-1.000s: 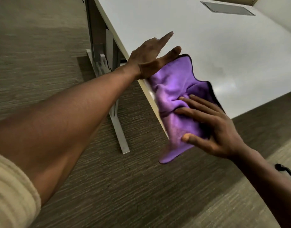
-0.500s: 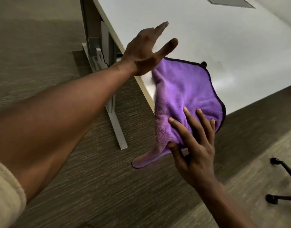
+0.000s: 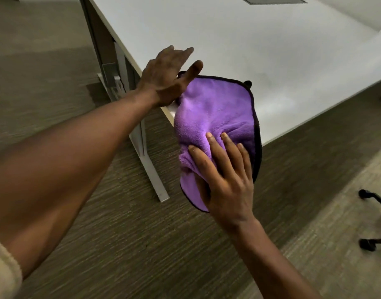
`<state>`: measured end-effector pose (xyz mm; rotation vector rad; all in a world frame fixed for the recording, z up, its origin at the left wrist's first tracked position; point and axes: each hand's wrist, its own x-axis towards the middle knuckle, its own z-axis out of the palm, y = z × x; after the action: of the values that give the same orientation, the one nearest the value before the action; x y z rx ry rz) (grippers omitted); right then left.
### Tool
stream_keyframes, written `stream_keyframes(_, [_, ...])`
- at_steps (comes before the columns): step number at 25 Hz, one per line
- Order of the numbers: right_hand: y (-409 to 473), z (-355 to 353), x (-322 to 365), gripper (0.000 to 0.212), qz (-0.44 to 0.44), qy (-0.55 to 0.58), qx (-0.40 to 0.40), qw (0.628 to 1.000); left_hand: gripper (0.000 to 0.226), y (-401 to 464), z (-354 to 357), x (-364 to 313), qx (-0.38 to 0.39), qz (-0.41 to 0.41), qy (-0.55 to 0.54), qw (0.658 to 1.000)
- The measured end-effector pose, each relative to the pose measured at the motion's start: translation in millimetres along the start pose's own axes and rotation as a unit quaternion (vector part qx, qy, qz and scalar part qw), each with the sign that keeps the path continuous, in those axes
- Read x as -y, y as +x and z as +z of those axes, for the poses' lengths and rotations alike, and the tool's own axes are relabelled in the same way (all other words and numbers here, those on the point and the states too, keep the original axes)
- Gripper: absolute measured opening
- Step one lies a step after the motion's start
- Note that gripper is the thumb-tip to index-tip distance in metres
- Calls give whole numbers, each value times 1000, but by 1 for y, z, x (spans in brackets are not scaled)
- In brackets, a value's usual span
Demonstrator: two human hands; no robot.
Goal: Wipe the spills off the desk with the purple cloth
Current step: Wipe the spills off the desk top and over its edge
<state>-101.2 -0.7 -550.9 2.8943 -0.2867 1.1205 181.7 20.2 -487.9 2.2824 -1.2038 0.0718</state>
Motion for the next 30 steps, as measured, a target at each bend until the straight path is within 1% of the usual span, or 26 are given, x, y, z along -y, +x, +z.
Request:
stream_keyframes(2, [1,0,5,35,11,-20,-10,1000,82,2,1,2,2,-7,1,1000])
stream_keyframes(4, [10,0,17,33,52,-47,-9,998,80,3,3,4,-4,-7,-8,1000])
stream_keyframes(5, [20,2,24,34,70,-61,13,996,79,3,4,5,-8,-6,-10,1000])
stream_keyframes(8, [59,11,40,44,102,-75,115,985,80,4,4,5,-15,-11,-13,1000])
stream_keyframes(11, [69,7,36,45,102,-57,153,981,84,5,0,3,-16,-18,-6,1000])
stream_keyframes(14, [39,-8,18,50,53,0,146,988,81,5,0,4,-14,-19,-4,1000])
stream_keyframes(16, [16,-15,6,54,20,8,132,991,84,5,1,5,-16,-19,-9,1000])
stream_keyframes(18, [1,-17,0,63,18,4,125,992,87,4,1,4,-21,-17,-13,1000])
stream_keyframes(20, [-4,-15,3,66,39,-11,109,993,82,3,1,4,-35,-25,-20,999])
stream_keyframes(22, [4,-10,12,63,73,-45,84,993,76,3,2,4,-46,-38,-28,998])
stream_keyframes(25, [28,-1,34,57,154,-80,68,983,73,3,3,4,-53,-33,-33,997])
stream_keyframes(28, [56,9,48,54,213,-82,97,969,72,5,6,5,-54,-37,-23,998])
stream_keyframes(30, [63,10,49,54,220,-70,116,966,72,5,5,6,-47,-33,-19,998])
